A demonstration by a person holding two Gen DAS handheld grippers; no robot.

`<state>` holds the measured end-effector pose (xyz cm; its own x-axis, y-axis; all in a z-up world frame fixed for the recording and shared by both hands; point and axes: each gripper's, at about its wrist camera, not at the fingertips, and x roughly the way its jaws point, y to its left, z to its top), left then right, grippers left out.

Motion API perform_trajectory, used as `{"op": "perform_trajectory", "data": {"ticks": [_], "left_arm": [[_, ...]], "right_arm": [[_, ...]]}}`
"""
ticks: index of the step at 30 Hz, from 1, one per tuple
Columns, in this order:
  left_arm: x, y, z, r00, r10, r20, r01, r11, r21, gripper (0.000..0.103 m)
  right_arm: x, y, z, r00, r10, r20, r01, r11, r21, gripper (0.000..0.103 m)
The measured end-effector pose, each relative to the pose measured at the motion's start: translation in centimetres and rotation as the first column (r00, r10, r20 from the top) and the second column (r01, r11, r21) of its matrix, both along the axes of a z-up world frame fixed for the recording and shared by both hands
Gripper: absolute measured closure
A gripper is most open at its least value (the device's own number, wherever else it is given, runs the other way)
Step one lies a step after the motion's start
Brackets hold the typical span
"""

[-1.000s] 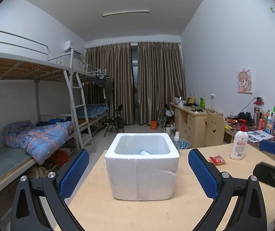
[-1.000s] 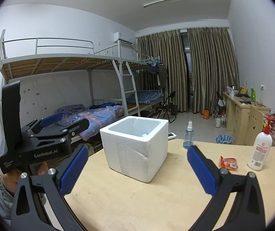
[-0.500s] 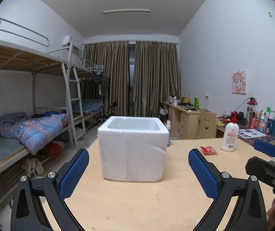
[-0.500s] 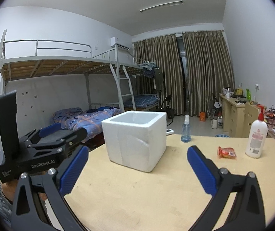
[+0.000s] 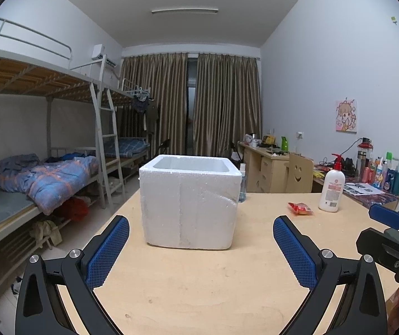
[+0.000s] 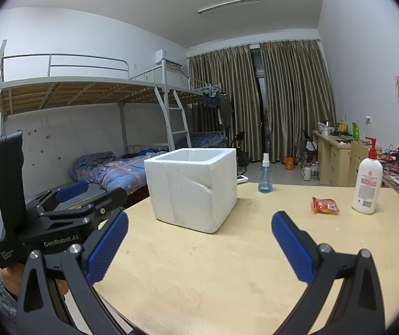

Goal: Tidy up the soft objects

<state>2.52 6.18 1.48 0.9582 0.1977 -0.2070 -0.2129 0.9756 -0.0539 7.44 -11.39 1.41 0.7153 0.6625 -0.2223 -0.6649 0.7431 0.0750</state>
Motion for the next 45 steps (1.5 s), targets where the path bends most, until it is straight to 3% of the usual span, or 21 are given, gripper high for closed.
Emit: {"op": "perform_trajectory", "data": {"ticks": [18, 31, 45], "left_arm": [[-0.8, -0.3, -0.2, 1.0, 0.008, 0.0, -0.008, 1.0, 0.003, 0.0], [-5.7, -1.4, -1.0, 0.997, 0.014, 0.082, -0.015, 1.0, 0.011, 0.0], [-8.0, -1.3, -1.3, 0.996, 0.018, 0.086, -0.02, 1.0, 0.013, 0.0]], "right_arm": [[-0.6, -0.3, -0.2, 1.0, -0.015, -0.004, 0.015, 1.0, 0.01, 0.0], [-3.9, -1.4, -0.6, 0.999, -0.025, 0.03, 0.024, 0.999, 0.03, 0.0], [-6.5, -0.7, -0.7, 0.996, -0.014, 0.085, 0.013, 1.0, 0.014, 0.0]]}}
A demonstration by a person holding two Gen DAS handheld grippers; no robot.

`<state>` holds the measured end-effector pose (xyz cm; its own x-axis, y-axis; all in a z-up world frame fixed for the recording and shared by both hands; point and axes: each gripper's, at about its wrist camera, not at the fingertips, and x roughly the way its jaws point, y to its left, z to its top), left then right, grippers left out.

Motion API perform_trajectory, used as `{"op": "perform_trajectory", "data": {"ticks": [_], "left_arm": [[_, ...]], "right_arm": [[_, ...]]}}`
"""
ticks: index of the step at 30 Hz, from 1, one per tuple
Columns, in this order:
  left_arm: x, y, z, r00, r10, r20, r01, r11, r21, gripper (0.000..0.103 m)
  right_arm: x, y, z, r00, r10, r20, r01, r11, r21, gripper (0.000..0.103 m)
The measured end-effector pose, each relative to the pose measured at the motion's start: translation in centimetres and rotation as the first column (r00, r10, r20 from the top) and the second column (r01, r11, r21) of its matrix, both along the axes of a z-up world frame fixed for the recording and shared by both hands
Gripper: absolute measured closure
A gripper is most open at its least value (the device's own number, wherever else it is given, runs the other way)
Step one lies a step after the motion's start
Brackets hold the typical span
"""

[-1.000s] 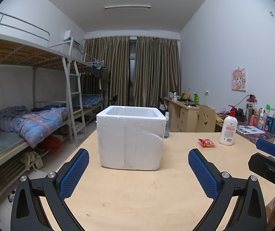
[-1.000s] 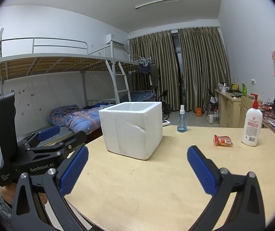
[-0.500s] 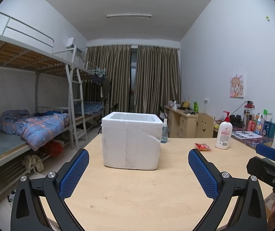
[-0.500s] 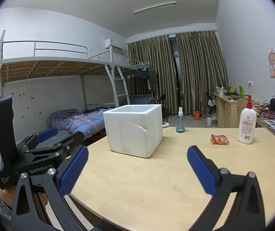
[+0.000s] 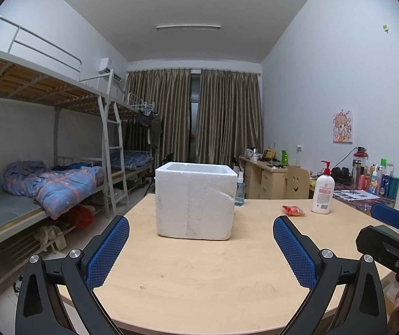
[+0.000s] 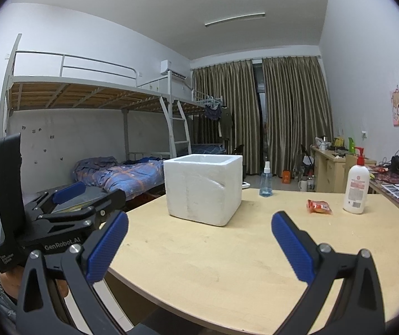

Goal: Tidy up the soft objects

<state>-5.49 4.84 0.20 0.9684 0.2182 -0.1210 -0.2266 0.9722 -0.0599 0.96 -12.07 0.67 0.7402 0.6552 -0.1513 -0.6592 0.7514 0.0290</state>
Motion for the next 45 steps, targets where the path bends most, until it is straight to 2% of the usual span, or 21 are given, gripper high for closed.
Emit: {"op": "perform_trajectory", "data": {"ticks": [45], "left_arm": [[0.73, -0.75, 0.02, 1.0, 0.001, -0.025, 0.0, 1.0, 0.018, 0.0]], "right_arm": [[0.47, -0.16, -0.64, 0.999, -0.015, -0.029, 0.015, 1.0, -0.01, 0.0]]}}
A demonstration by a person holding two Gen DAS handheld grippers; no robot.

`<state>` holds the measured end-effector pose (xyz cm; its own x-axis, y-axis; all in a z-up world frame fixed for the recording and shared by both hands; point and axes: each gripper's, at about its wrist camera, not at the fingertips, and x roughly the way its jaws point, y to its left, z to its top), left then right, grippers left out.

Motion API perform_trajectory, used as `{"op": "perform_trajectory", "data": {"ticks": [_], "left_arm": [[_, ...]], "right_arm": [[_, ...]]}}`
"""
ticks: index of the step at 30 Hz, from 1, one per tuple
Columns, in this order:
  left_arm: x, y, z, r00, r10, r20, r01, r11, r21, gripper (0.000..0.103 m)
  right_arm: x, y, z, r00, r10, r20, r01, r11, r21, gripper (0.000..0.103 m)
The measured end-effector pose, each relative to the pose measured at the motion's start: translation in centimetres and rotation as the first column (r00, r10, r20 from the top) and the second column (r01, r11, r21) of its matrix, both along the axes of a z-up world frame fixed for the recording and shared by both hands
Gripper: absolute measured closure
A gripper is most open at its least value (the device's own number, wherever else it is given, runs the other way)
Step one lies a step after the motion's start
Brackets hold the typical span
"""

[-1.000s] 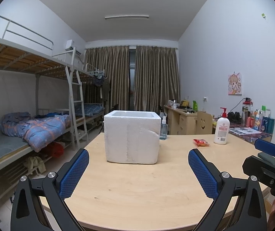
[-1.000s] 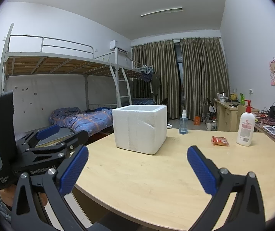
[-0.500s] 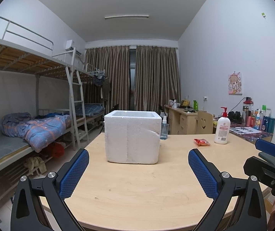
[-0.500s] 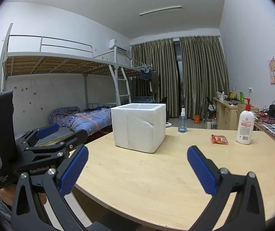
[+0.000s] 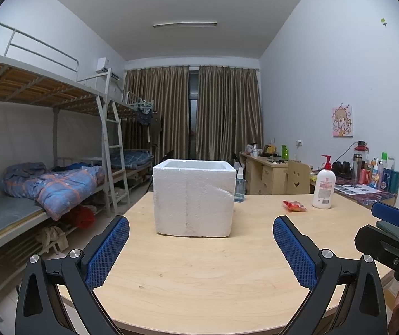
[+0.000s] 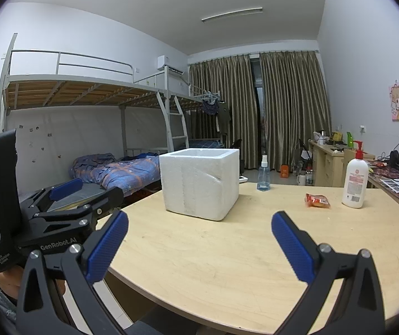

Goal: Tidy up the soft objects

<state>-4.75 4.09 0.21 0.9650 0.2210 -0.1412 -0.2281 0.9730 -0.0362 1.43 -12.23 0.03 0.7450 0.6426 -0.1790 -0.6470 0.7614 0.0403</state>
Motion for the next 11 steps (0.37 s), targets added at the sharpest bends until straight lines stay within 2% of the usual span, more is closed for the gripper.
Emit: {"op": "perform_trajectory", "data": {"ticks": [11], "left_arm": [[0.05, 0.04, -0.03, 1.0, 0.001, -0.001, -0.001, 1.0, -0.002, 0.0]], "right_arm": [[0.02, -0.06, -0.03, 1.0, -0.002, -0.01, 0.002, 1.0, 0.001, 0.0]]}}
